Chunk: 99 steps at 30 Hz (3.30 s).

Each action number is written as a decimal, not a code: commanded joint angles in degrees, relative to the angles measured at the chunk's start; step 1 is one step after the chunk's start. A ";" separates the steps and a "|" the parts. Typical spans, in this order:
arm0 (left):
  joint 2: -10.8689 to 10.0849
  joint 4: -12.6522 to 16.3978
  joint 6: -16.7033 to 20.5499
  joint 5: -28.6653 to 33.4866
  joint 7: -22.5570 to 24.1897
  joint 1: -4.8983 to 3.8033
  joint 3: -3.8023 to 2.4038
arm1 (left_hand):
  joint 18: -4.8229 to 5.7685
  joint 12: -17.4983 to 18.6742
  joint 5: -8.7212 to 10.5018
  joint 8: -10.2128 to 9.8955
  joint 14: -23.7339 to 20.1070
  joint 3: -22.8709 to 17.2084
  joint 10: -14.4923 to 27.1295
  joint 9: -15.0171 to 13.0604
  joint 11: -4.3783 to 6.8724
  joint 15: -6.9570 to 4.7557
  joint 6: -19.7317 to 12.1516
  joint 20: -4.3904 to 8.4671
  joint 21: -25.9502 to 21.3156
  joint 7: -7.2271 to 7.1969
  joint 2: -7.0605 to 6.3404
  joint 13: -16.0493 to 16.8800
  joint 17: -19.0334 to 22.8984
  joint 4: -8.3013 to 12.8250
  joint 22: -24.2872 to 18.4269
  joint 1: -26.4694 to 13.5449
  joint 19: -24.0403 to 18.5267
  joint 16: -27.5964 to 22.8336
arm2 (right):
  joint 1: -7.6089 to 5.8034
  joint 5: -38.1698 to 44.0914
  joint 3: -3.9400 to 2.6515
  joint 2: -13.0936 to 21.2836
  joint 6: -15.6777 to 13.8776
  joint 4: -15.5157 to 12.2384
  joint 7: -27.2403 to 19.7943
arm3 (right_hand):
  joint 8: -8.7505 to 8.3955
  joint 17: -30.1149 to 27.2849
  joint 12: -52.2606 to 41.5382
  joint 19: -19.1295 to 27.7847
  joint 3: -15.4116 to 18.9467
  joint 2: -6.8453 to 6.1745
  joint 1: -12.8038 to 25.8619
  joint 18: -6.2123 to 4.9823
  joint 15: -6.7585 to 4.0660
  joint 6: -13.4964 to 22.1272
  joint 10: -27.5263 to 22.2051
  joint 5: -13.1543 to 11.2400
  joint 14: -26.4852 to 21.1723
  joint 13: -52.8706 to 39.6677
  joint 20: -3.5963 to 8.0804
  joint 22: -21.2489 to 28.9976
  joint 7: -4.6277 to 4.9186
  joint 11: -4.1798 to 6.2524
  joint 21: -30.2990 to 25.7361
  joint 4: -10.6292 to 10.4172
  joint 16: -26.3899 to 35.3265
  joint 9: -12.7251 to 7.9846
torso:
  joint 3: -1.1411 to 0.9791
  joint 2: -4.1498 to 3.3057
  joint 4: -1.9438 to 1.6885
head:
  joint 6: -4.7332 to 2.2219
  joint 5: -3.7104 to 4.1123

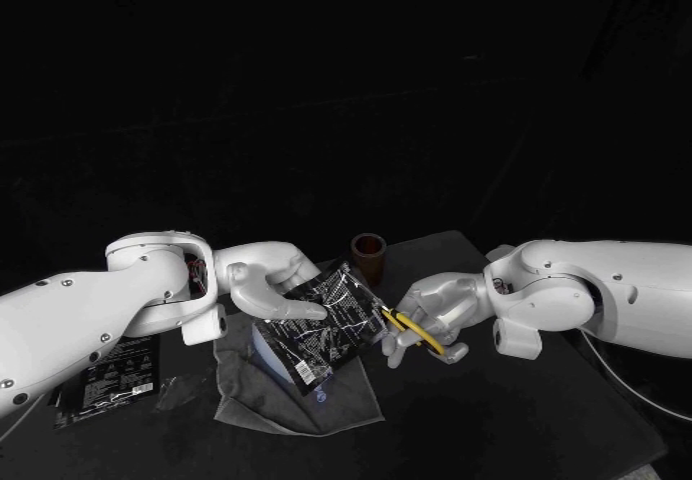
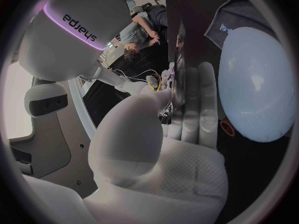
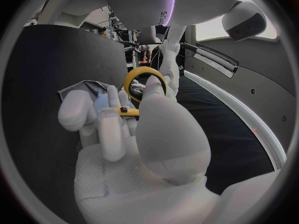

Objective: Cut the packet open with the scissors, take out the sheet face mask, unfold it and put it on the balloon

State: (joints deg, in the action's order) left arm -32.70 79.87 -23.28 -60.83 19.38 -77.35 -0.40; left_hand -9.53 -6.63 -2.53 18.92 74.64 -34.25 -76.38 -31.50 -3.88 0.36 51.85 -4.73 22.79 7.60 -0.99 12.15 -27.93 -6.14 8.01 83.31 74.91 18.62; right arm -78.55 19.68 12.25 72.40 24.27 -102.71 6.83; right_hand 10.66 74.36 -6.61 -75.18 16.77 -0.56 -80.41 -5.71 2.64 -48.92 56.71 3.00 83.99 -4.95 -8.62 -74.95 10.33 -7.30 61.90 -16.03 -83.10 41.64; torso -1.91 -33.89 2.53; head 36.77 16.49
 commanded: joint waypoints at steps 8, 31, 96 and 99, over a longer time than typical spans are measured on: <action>0.25 0.26 -1.13 -0.61 0.15 -0.02 0.01 | -0.65 0.19 -0.21 0.24 -0.16 -1.60 -0.10 -4.90 0.43 -0.23 0.34 0.01 0.21 -0.08 0.17 0.06 -0.10 1.82 0.07 0.35 -0.18 0.20 | -0.40 -1.25 -0.24 -0.44 -1.41 0.62 -2.33 | 1.02 0.10 -1.22 0.00 1.28 1.58 -0.57 -0.48 -0.40 -1.45 1.81 -0.22 1.95 0.27 0.43 -2.04 -0.19 0.45 0.14 0.22 0.14 0.10 | -0.01 -0.01 0.01 | 0.05 0.11; 0.15 -0.15 -1.03 -0.53 -0.02 -0.02 0.01 | -0.65 0.18 -0.21 0.22 -0.15 -1.56 -0.13 -4.93 0.42 -0.24 0.38 0.01 0.28 -0.08 0.19 0.11 -0.18 1.79 0.11 0.34 -0.19 0.25 | -0.46 -1.33 -0.25 -0.59 -3.58 1.44 -3.72 | 13.30 2.61 -10.24 -4.94 9.32 9.69 -8.12 1.58 -5.38 -4.32 13.37 -0.27 3.42 -12.43 5.83 -6.22 -5.35 5.90 8.74 0.86 -0.87 15.73 | 0.01 -0.02 0.02 | 0.07 0.16; 0.37 -4.58 -3.26 3.21 -4.01 -0.05 0.38 | -0.61 0.26 -0.23 -0.24 -0.27 -1.74 -0.08 -5.04 0.13 -0.09 0.13 -0.04 0.61 0.25 0.33 0.41 -0.74 1.54 0.36 0.33 -0.42 0.45 | 1.85 2.08 1.36 3.71 -21.97 -11.26 0.46 | 10.54 15.64 -83.39 -10.32 -36.85 0.30 19.42 3.68 -8.27 -13.31 33.29 -0.22 6.01 -85.05 7.56 -12.02 -9.26 10.05 19.68 6.96 -6.90 21.00 | 0.01 -0.01 0.08 | -0.93 -1.91; 0.30 -4.66 -3.36 2.39 -4.01 -0.05 0.41 | -0.61 0.26 -0.23 -0.25 -0.28 -1.74 -0.07 -5.05 0.14 -0.09 0.13 -0.04 0.63 0.25 0.31 0.42 -0.76 1.55 0.37 0.34 -0.44 0.45 | 1.85 2.87 1.35 4.22 -19.43 -11.50 -0.30 | 12.31 15.64 -83.39 -10.09 -35.65 -1.25 20.05 3.59 -8.65 -13.96 33.29 -0.23 6.01 -85.05 7.94 -11.92 -9.77 10.52 19.31 6.62 -6.90 23.43 | 0.04 0.01 0.03 | -0.83 -1.82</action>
State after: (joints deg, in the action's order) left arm -32.47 75.18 -25.73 -57.22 15.08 -77.34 0.05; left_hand -9.53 -6.60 -2.52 18.55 74.61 -34.25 -76.35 -31.50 -3.92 0.54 51.75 -4.84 23.04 7.69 -0.89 12.50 -28.60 -6.13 8.32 83.41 74.83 18.84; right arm -76.73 19.67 13.63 76.45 -0.96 -113.98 6.99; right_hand 22.70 74.91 -31.89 -84.00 -19.18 -1.10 -60.72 -2.58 -5.68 -62.66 74.44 3.01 83.96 -74.80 -1.10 -74.91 0.60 -0.61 81.31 -9.29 -89.76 64.66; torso -1.93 -33.89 2.63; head 35.86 14.57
